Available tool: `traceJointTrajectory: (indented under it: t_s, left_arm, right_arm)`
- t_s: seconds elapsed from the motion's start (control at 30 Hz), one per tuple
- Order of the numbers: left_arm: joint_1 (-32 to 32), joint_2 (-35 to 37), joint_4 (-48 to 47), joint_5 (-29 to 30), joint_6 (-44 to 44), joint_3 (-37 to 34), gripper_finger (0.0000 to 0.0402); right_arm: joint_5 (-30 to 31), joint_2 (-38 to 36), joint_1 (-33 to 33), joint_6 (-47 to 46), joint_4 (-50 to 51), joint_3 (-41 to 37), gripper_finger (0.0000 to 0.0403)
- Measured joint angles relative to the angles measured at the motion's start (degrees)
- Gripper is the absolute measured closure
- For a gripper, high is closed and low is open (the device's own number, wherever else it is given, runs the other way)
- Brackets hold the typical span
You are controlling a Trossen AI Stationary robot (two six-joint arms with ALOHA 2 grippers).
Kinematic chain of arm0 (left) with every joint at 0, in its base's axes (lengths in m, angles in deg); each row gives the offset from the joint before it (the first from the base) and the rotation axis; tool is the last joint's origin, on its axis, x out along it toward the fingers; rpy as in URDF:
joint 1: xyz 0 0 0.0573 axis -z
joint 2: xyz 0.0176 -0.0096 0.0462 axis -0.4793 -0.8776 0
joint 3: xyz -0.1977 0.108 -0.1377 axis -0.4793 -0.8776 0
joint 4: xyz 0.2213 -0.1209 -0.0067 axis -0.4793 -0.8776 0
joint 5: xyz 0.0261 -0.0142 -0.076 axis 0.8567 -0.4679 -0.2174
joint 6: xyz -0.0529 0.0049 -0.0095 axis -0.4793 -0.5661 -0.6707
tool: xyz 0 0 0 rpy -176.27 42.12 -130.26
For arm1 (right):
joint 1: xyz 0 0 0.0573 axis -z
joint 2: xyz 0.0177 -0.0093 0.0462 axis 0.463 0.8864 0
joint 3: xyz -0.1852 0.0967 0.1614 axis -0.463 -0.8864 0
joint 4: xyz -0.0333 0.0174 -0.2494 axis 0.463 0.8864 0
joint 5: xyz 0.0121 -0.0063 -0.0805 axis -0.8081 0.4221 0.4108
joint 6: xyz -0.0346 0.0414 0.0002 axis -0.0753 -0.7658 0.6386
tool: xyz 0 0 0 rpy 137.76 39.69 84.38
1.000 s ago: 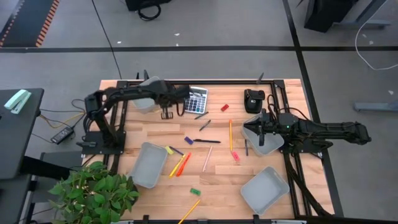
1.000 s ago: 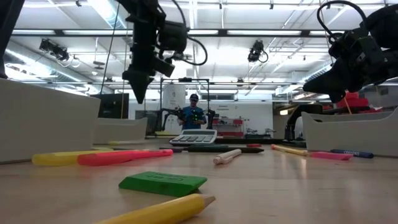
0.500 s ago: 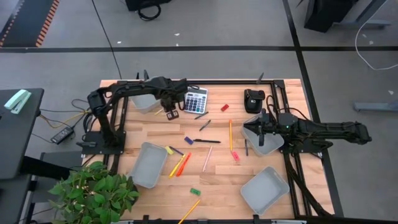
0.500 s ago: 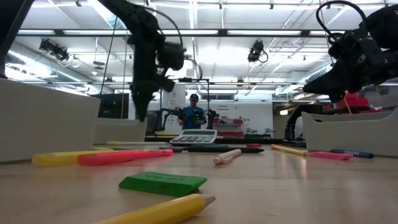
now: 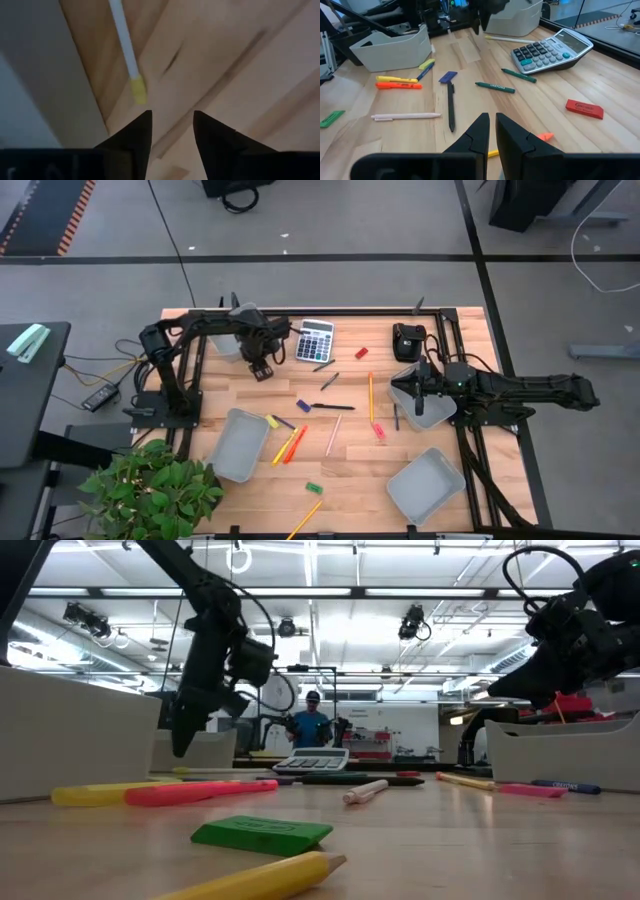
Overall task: Sort crayons/erasers/pens/pencils in bins
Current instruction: Put the white pencil into the top left gray bin
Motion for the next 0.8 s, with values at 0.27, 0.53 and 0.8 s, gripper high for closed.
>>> traceJointTrajectory:
  t_s: [0.27, 0.53, 0.8]
  left_arm:
    - [0.02, 0.00, 6.76, 7.53, -0.76, -4.89, 0.0261]
    - [0.66, 0.00, 10.53, 10.60, -0.79, -4.26, 0.0264]
    - [0.59, 0.00, 11.97, 7.79, -0.22, -4.31, 0.0265]
  right_arm:
    - [0.20, 0.24, 0.00, -0.45, 0.00, 0.00, 0.0362]
    - [0.22, 0.24, 0.00, -1.98, 0.00, 0.00, 0.0362]
    - [1.12, 0.22, 0.02, -4.51, -0.20, 0.00, 0.0362]
